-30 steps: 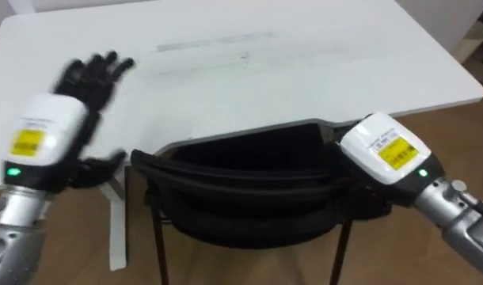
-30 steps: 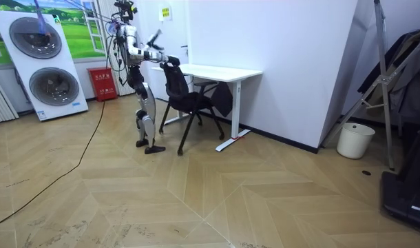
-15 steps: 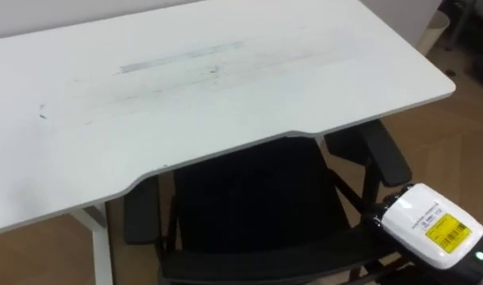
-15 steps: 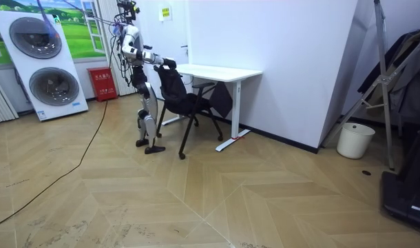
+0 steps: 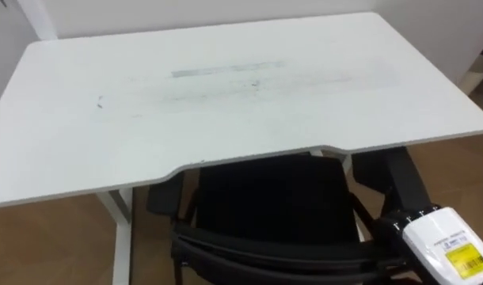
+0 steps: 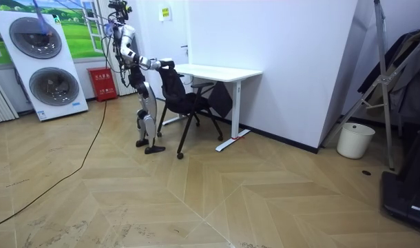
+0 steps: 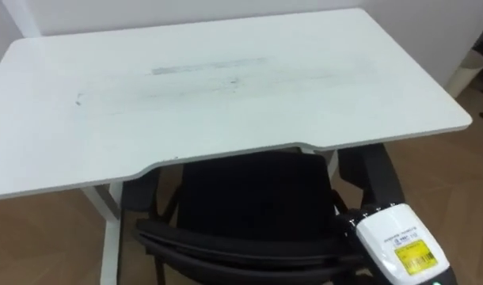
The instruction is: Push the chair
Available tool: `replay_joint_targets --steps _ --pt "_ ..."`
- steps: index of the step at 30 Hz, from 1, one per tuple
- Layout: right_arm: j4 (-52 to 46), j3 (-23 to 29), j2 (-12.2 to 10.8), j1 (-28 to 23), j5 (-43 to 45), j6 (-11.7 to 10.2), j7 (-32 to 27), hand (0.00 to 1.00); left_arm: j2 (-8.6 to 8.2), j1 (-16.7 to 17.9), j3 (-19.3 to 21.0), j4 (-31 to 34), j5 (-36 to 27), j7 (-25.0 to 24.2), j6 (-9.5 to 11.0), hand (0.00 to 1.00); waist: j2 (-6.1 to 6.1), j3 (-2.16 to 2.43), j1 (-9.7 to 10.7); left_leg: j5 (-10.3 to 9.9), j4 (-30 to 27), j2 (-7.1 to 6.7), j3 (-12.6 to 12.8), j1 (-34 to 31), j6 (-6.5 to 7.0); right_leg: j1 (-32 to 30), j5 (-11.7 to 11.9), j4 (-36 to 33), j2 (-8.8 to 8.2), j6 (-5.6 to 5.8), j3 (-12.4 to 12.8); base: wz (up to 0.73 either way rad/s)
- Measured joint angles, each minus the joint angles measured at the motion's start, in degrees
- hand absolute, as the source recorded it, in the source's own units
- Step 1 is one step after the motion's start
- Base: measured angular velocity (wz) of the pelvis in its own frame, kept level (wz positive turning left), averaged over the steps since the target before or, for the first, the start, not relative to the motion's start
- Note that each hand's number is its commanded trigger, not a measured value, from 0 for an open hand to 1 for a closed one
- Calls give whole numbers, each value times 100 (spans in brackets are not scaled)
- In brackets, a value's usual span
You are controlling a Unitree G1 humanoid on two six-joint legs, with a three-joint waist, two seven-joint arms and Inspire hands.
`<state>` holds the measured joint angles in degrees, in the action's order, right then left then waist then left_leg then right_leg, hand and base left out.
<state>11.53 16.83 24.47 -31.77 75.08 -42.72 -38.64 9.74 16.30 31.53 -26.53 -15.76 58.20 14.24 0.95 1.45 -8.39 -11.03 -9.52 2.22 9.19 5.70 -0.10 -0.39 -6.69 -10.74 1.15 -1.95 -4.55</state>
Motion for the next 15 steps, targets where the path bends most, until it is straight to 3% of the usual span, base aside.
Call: replay_joint_targets --steps 4,7,10,15 --pt "534 -21 -67 -5 -1 43 -603 0 4 216 -139 -545 -377 3 4 0 21 9 -27 -83 -114 -39 8 -55 85 19 38 4 -58 64 4 1" --pt "908 -209 -75 5 -38 244 -1118 0 48 234 -445 -1232 -473 -66 14 0 33 26 -105 -105 -124 -86 33 -96 124 -2 75 19 -108 122 55 -5" --pt "1240 -258 -258 16 -152 277 -1319 0 44 331 -650 -1792 -590 -295 9 0 105 79 -151 -153 -174 -108 21 -95 200 98 106 123 -137 178 30 2" --pt "1539 -499 -264 57 -538 404 -1474 0 54 533 -1090 -2714 -741 -663 -3 0 116 88 -160 -228 -214 -185 90 -27 311 158 179 82 -228 255 -6 -1"
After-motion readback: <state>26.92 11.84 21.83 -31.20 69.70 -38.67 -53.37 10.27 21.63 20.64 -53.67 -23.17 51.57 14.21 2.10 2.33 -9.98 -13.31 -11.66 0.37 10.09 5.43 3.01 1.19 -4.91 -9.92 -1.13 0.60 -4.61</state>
